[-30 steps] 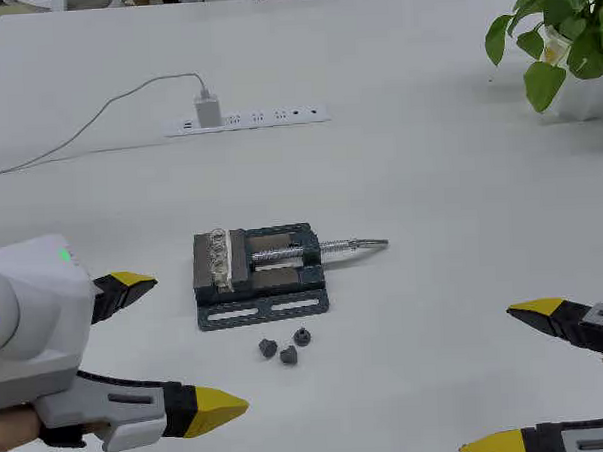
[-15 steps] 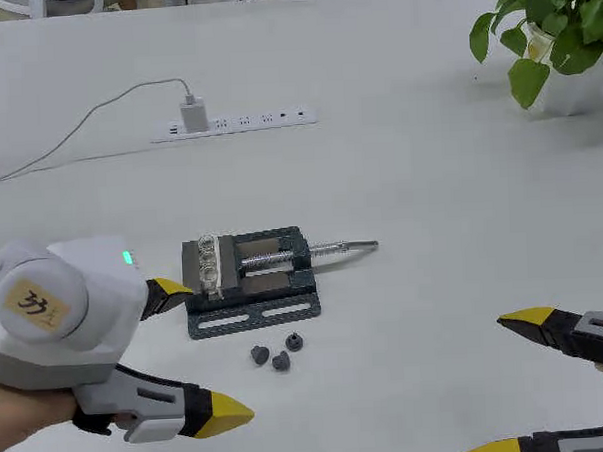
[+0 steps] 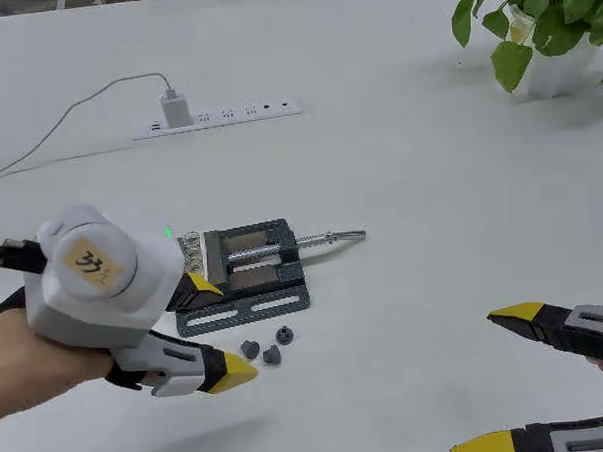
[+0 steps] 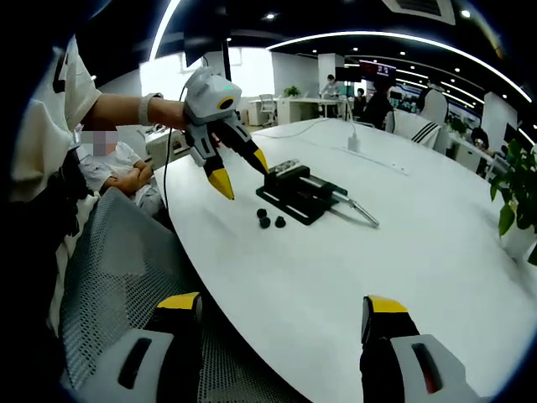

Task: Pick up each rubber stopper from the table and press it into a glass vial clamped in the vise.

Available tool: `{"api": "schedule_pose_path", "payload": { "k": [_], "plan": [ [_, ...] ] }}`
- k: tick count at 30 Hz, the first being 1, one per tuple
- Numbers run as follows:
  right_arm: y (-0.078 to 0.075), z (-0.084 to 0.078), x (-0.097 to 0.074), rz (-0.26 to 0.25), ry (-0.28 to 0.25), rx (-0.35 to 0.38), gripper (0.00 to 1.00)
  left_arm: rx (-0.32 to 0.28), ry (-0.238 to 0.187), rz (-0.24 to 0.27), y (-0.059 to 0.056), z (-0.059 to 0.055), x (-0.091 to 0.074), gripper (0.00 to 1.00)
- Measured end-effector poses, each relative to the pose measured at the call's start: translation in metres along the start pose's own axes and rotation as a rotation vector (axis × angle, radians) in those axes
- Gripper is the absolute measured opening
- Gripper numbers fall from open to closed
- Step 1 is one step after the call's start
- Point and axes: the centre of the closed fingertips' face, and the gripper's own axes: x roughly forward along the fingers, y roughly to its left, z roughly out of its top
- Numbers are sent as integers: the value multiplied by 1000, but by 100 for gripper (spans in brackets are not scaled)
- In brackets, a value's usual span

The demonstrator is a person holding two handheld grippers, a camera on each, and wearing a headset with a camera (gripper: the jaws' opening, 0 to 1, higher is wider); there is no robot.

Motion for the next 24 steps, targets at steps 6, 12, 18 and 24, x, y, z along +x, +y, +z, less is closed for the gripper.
{"api": "schedule_pose_path", "payload": {
  "k": [6,12,18,24],
  "plan": [
    [1,-1,-1,-9,-7,10,75,33,43,-26,1,1,14,38],
    [2,-3,0,-9,-6,18,75,61,70,-46,3,6,27,29],
    [2,-3,-1,-15,-13,26,75,77,109,-60,8,7,39,23],
    [1,0,-2,-21,-24,33,74,93,147,-79,6,5,48,19]
  ]
}}
